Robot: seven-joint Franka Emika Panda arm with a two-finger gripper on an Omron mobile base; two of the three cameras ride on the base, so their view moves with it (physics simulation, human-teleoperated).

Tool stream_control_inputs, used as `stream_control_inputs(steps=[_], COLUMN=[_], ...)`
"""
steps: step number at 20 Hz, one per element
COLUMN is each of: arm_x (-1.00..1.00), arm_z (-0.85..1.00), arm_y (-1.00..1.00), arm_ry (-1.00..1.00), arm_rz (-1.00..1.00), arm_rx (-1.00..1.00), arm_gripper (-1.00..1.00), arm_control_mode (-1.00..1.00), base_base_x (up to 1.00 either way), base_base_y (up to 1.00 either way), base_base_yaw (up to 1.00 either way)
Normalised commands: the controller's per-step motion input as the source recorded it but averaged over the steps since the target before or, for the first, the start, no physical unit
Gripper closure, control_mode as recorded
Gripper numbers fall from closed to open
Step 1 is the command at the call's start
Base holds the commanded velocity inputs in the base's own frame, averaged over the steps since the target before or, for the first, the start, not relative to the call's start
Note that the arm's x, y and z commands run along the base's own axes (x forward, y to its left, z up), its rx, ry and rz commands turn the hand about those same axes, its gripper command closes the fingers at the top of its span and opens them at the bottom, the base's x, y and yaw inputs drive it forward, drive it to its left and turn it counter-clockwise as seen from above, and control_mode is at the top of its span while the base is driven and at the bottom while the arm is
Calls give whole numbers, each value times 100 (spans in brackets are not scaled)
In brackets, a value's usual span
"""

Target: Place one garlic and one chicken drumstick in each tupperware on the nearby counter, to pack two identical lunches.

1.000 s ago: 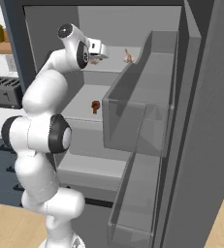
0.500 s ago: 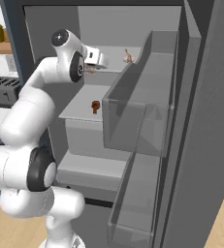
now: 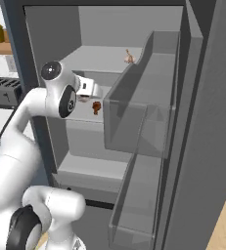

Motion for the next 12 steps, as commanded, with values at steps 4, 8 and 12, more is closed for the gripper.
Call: stream_control_inputs(steps=[4, 8, 12], arm_x=[-50, 0, 0], arm_z=[-39, 0, 0], arm_y=[9, 0, 0], arm_ry=[0, 0, 0], arm_rz=[5, 0, 0], arm_rx=[0, 0, 0], arm_gripper=[100, 100, 100], arm_control_mode=[100, 100, 100], base_base_x=[-50, -93, -3], base_base_y=[18, 80, 100], base_base_yaw=[6, 16, 15])
